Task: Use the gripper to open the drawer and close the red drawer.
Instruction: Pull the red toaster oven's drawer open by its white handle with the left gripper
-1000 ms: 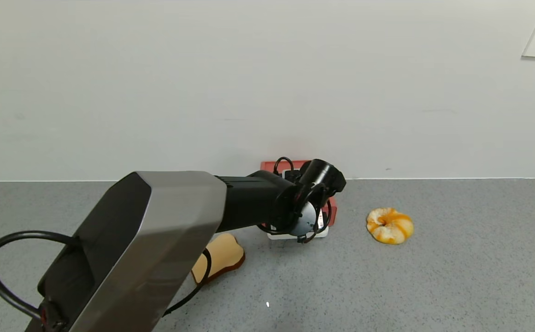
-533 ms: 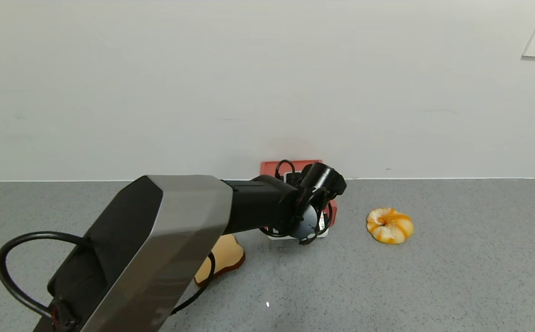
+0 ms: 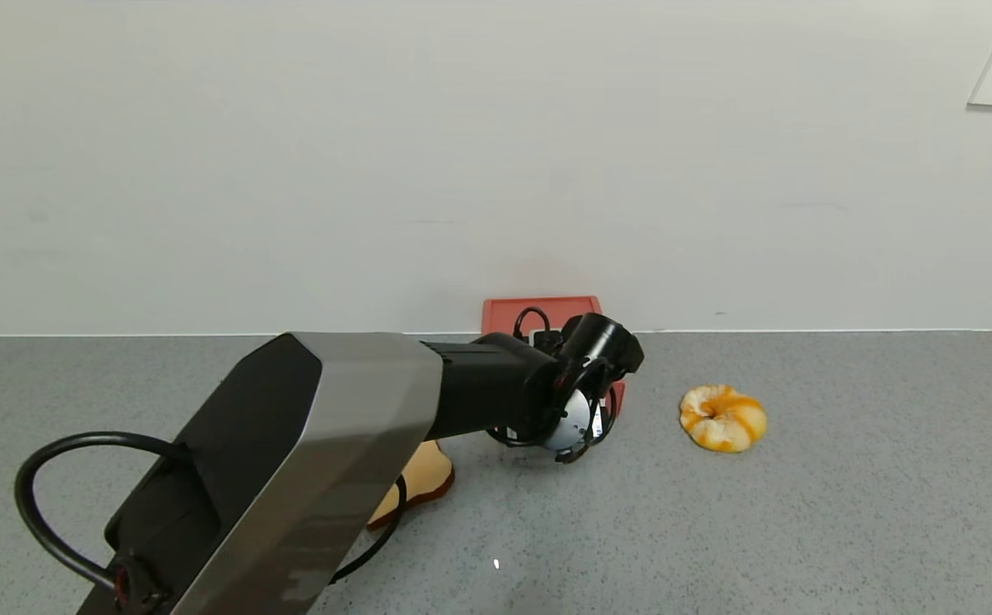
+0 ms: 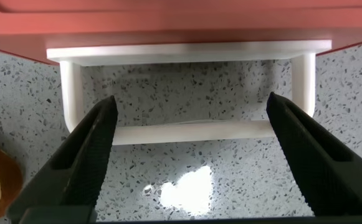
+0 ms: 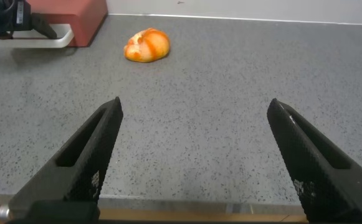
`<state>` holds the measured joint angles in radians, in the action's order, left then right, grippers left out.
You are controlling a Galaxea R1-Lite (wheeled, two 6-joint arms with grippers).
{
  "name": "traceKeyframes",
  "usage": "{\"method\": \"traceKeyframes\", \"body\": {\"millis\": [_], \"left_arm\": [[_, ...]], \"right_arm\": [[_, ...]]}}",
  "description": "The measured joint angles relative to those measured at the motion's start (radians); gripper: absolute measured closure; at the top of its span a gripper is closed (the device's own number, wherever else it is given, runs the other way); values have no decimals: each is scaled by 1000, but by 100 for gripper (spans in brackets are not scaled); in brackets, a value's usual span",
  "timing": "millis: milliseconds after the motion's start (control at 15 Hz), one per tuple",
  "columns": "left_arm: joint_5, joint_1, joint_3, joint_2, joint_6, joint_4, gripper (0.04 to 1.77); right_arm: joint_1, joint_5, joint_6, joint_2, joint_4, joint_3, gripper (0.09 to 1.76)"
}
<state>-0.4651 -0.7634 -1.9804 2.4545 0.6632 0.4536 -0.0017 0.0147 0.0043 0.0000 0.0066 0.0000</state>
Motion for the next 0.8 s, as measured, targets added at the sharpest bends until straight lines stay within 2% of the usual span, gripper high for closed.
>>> {"method": "traceKeyframes", "body": {"millis": [400, 800], "left_arm": [[18, -6, 0, -3, 6, 49, 9], [86, -17, -1, -14, 47, 136, 9]], "right_arm": [[0, 0, 0, 0, 1, 0, 14], [0, 0, 0, 0, 0, 0, 14]]}}
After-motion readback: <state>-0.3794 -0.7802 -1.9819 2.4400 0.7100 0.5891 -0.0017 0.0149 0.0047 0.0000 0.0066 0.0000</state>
